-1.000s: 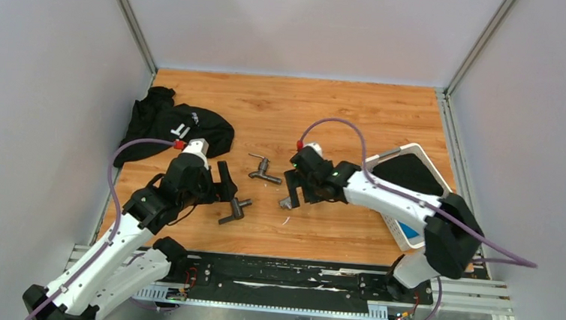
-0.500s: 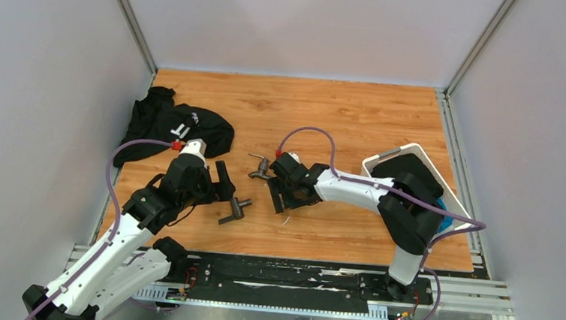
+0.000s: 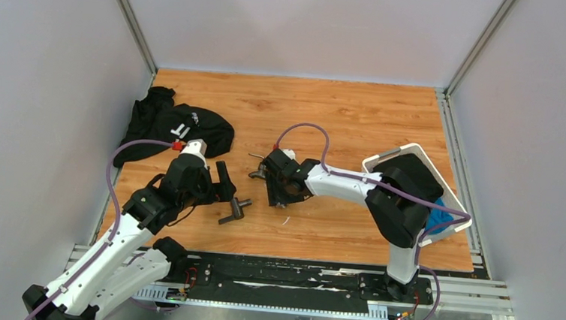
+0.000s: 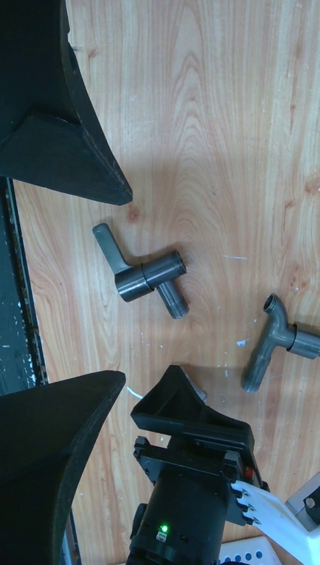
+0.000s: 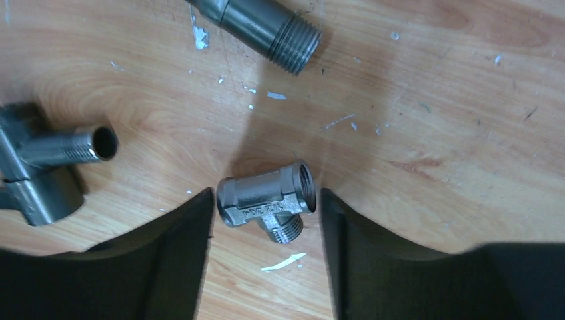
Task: Install the water faucets
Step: Pick up the water faucet from the center of the board.
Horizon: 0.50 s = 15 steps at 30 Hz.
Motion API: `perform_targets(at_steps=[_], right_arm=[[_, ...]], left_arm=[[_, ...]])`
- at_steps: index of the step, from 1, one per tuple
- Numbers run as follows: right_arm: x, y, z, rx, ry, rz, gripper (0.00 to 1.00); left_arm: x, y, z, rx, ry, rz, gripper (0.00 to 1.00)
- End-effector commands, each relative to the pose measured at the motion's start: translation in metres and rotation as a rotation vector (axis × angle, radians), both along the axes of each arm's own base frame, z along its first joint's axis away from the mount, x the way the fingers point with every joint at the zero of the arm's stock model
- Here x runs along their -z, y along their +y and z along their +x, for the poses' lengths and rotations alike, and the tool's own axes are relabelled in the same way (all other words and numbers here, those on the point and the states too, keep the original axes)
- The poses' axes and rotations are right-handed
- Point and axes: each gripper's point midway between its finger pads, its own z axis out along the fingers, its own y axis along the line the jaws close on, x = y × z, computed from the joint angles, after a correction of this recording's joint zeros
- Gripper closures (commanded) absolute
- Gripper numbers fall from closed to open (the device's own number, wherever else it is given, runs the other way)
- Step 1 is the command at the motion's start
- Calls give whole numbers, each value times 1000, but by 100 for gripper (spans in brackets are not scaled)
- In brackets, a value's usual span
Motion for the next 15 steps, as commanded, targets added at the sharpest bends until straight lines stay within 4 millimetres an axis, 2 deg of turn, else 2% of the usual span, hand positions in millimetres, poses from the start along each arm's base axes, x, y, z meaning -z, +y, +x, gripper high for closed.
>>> perform_targets(at_steps=[1,3,7,11,15], right_arm=[[-3,7,-4,122,22,-4,33],[-8,7,-4,118,7,2,21],[-25,4,1,46,-51,-1,12],[-44,-2,15,-20,-143,-40,11],[-47,4,29,-100,-162,-64,20]], left_arm=[[-8,-2,1,1,-12,-12,0],[-8,-1,0,1,-12,-11,0],[-9,6,0,-17,-17,21,0],[-14,17,1,-57,-30,58,0],[-18,18,2,-70,-32,59,0]])
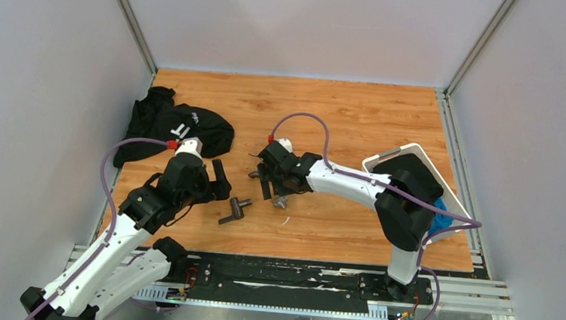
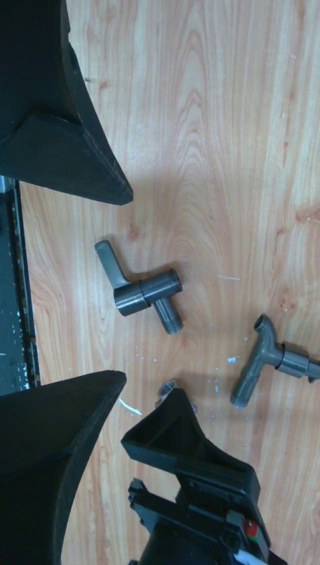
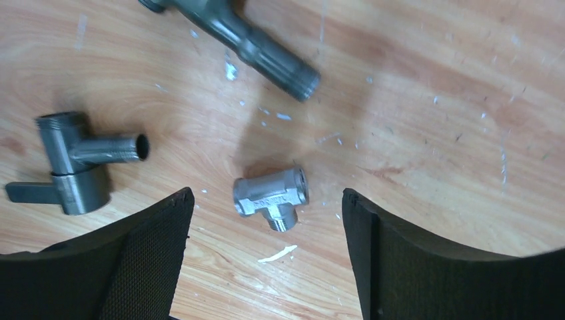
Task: Install the water faucets
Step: Pick up the water faucet from the center of the board.
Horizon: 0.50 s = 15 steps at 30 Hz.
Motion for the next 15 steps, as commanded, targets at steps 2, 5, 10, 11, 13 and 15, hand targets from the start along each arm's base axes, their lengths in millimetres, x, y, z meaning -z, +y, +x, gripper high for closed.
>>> perform_targets(at_steps=[2,5,10,11,13,15], right_arm=[[-11,14,16,-229,-43,-51,22],[-10,20,22,-412,-57,-109,21],[-1,23,39,-532,-64,-151,20],[1,22,43,-532,-63,-155,21],[6,21,50,-530,-57,-155,23],[11,19,59,-519,-55,-158,26]], left_arm=[[-13,10,1,-18,-27,44,0],[-22,28,2,-49,-38,141,0],[-41,35,4,-57,-65,175,0],[-42,34,5,-60,-66,171,0],[-41,33,4,-56,-61,164,0],[-39,31,4,-53,-52,157,0]])
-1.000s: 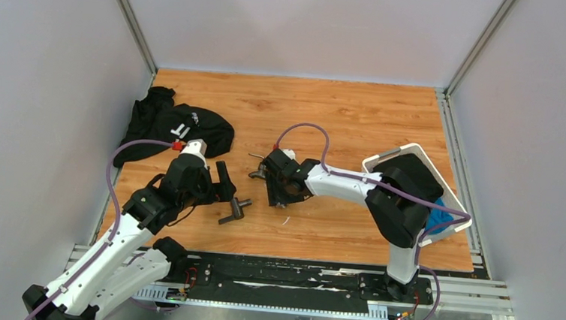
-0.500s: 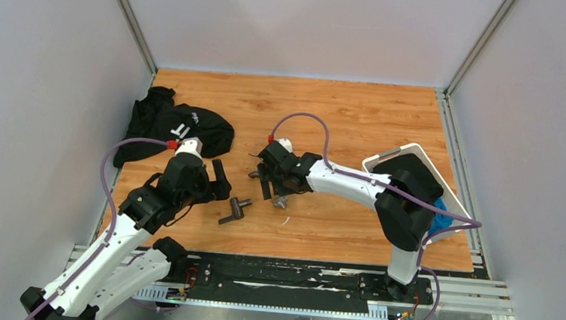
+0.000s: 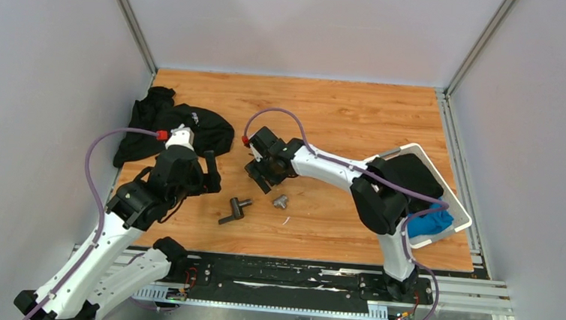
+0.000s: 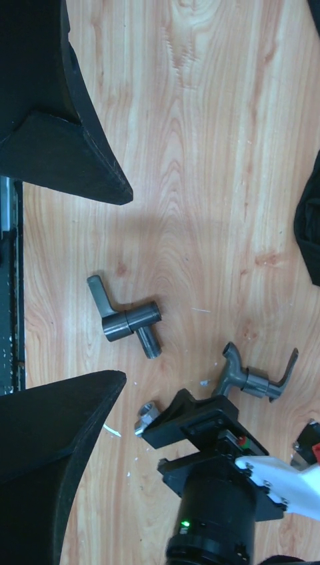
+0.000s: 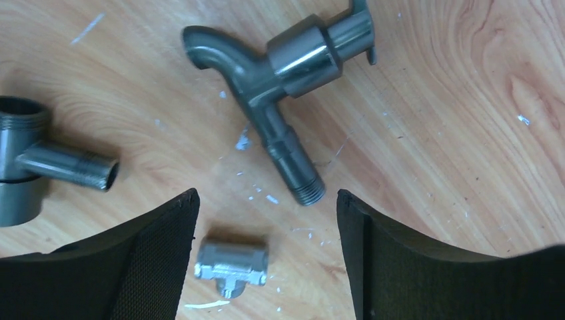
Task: Install the water faucets
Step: Pick up the water faucet from the center of the board.
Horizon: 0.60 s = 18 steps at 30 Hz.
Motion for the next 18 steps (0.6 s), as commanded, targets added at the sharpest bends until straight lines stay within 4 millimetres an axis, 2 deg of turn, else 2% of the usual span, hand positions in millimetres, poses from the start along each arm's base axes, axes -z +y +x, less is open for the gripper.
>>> perform_targets(at_steps=[1,4,9,12,14,18], right_arm=[[11,-10,16,-55,25,-39,28],[20,-8,18,-59,66,-23,37],[30,-5,13,-74,107,-16,62],[29,-7,9,-78,118,-14,80],[29,-14,8,-68,107,-31,98],[14,-30,11,-2,73,-31,100]], left_arm=[[4,4,-3,-7,25,27,0],[7,2,-4,-4,33,14,0],[10,-2,-3,-7,40,-6,0],[9,-7,-1,3,47,-23,0],[9,-12,1,15,48,-40,0],[9,-17,6,23,51,-43,0]])
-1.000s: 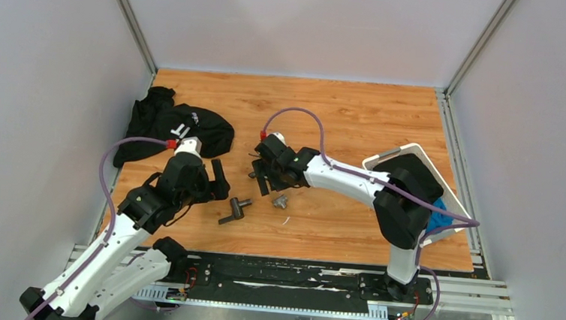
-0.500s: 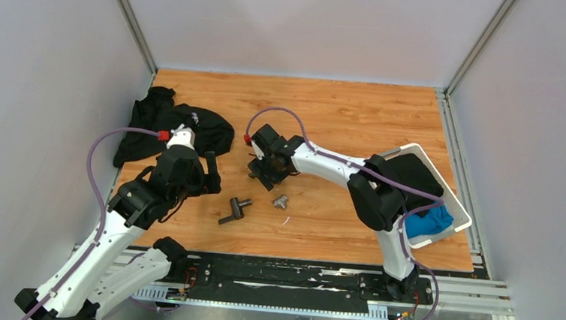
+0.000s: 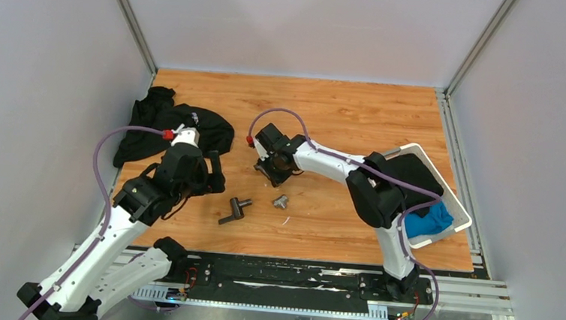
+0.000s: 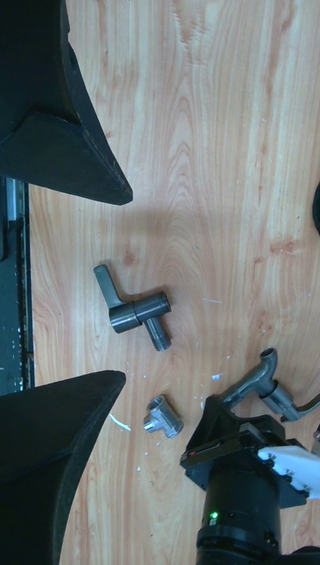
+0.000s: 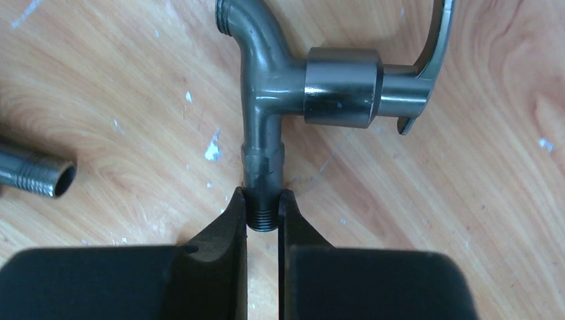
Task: Install the water faucets
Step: Pick up the water faucet from the center of the board, then place the water faucet at the center of the board.
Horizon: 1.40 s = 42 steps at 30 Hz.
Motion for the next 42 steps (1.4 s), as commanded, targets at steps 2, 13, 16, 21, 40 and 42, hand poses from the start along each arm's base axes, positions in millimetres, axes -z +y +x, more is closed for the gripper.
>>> perform_targets(at_steps=[2,13,16,21,40,42], right_arm=[[-23,-32,0,119,-19,2,100],[-52,-118,9,610,37,199,100],[-62,-112,-3,619,62,285,100],[-98,-88,-21,547,89,529,100],[-159,-35,-92,282,154,776,100],[-159,-33,-93,284,159,781,100]], left_arm=[[0,-11,8,18,2,-20,0],[16,-62,8,213,64,-171,0],[12,-81,5,285,62,-252,0],[-2,-107,11,304,8,-428,0],[-8,-163,52,336,-44,-709,3],[-4,-164,52,334,-32,-715,5]])
